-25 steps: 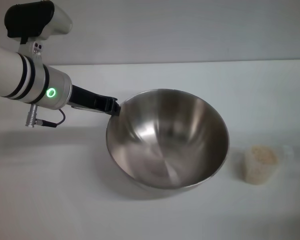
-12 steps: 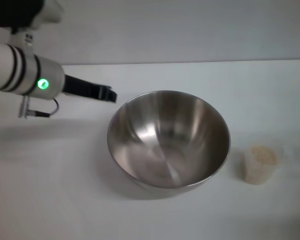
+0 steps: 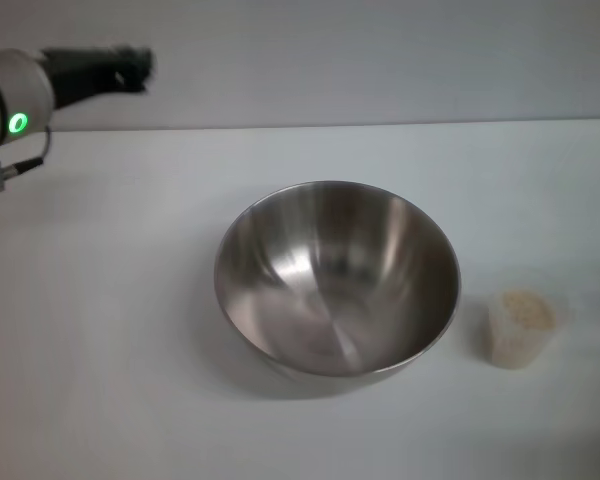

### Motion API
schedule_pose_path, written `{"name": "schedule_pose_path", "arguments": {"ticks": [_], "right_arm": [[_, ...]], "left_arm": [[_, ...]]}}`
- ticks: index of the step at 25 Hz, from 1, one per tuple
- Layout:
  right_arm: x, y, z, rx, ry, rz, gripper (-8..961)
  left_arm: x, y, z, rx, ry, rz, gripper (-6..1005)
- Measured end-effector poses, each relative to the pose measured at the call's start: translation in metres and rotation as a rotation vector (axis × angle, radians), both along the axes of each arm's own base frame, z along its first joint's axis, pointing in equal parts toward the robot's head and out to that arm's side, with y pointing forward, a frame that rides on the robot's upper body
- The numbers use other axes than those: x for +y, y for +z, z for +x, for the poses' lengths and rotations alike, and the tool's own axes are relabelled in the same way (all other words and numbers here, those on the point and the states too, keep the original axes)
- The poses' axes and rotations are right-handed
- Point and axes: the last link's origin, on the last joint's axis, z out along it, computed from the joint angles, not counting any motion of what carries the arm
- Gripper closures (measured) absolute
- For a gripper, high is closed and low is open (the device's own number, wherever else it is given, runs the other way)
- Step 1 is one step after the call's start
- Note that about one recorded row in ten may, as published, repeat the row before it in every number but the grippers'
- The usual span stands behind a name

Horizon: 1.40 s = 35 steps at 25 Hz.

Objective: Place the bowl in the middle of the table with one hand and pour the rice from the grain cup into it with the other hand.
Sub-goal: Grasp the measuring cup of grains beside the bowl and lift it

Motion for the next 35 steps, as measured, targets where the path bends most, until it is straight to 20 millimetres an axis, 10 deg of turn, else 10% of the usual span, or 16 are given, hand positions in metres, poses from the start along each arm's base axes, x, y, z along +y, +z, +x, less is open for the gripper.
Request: {"name": "schedule_pose_path", "arguments": {"ticks": [7,13,35], "right_arm": [[-0.001,-0.001,0.001,0.000,-0.003,-0.005,284],[-0.014,-0.007,0.007,0.010,-0.023,-0.023,284],[-0.101,-0.070,0.005,0.024,-0.013,-0.296,285]], "left_arm": [[-0.034,0.004,-0.021,-0.004,-0.233,0.597,822],[-0.066,0.000,-0.047,-0.144,-0.371,0.780,827],[-0.094,-0.013,-0.098,-0.299,-0.411,0.678,822]]}}
